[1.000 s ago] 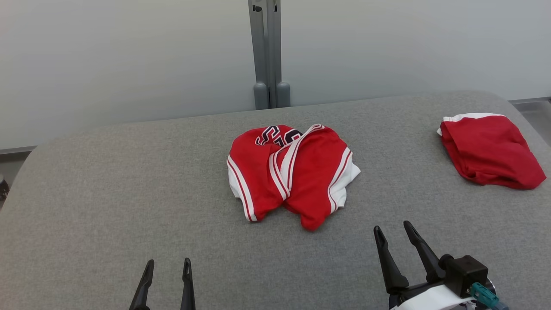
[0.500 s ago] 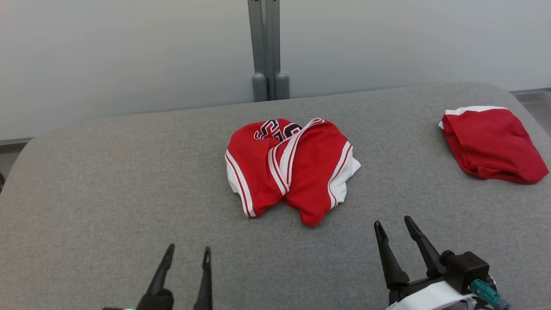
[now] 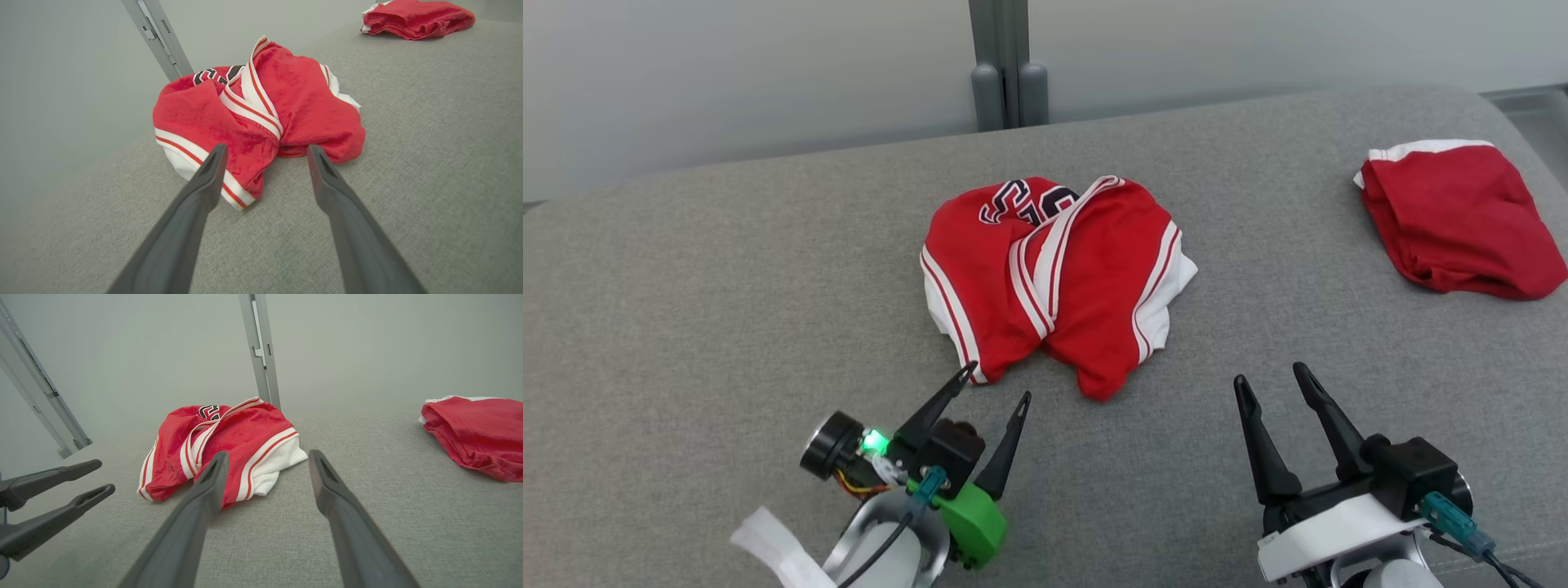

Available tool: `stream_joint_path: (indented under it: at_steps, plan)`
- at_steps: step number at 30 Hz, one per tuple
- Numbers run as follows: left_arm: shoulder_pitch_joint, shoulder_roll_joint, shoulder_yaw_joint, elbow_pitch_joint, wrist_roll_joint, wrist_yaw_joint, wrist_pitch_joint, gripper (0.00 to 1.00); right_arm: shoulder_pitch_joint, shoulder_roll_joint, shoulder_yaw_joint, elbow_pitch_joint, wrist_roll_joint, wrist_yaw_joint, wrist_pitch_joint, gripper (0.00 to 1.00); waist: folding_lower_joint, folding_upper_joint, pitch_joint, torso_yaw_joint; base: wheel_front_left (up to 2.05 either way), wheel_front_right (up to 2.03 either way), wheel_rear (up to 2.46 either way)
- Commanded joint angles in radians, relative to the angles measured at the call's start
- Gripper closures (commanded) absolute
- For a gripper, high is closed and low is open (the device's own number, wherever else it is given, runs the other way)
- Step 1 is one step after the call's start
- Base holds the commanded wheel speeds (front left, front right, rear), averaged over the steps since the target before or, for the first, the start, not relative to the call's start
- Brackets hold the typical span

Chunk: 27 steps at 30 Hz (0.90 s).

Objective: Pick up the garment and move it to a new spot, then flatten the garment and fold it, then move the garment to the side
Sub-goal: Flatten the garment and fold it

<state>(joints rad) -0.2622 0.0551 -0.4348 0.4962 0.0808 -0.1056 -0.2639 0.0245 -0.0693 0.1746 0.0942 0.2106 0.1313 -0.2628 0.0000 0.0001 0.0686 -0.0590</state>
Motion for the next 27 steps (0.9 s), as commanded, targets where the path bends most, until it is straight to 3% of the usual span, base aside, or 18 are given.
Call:
stream_joint_path:
  at_steps: [1, 16, 17, 18, 19, 27]
  plan:
    - [-0.048, 0.004, -0.011, 0.038, 0.011, -0.001, -0.001, 0.00, -0.021, -0.002, -0.002, -0.007, -0.007, -0.001, -0.003, 0.00, 0.0000, -0.0001, 0.053, -0.029, 0.00, 0.00, 0.00]
    - [-0.366, 0.017, -0.081, 0.403, 0.029, 0.014, -0.001, 0.00, -0.114, 0.003, 0.006, -0.037, 0.008, -0.001, -0.003, 0.00, 0.0000, -0.0001, 0.201, -0.078, 0.00, 0.00, 0.00]
    - [-0.380, 0.016, -0.084, 0.415, 0.027, 0.012, -0.001, 0.55, -0.118, 0.003, 0.004, -0.040, 0.010, -0.001, -0.003, 0.00, 0.0000, -0.0001, 0.205, -0.079, 0.00, 0.00, 0.00]
    - [-0.389, 0.015, -0.088, 0.420, 0.025, 0.011, -0.001, 0.85, -0.119, 0.004, 0.002, -0.043, 0.010, -0.001, -0.003, 0.00, 0.0000, -0.0001, 0.208, -0.079, 0.00, 0.00, 0.00]
    - [-0.396, 0.015, -0.093, 0.424, 0.021, 0.009, -0.001, 1.00, -0.119, 0.004, 0.000, -0.043, 0.010, -0.001, -0.003, 0.00, 0.0000, -0.0001, 0.210, -0.079, 0.00, 0.00, 0.00]
    - [-0.418, 0.011, -0.135, 0.311, -0.050, -0.018, -0.001, 1.00, -0.127, 0.011, -0.001, -0.036, 0.021, -0.001, -0.003, 0.00, 0.0000, -0.0001, 0.177, -0.097, 0.00, 0.00, 0.00]
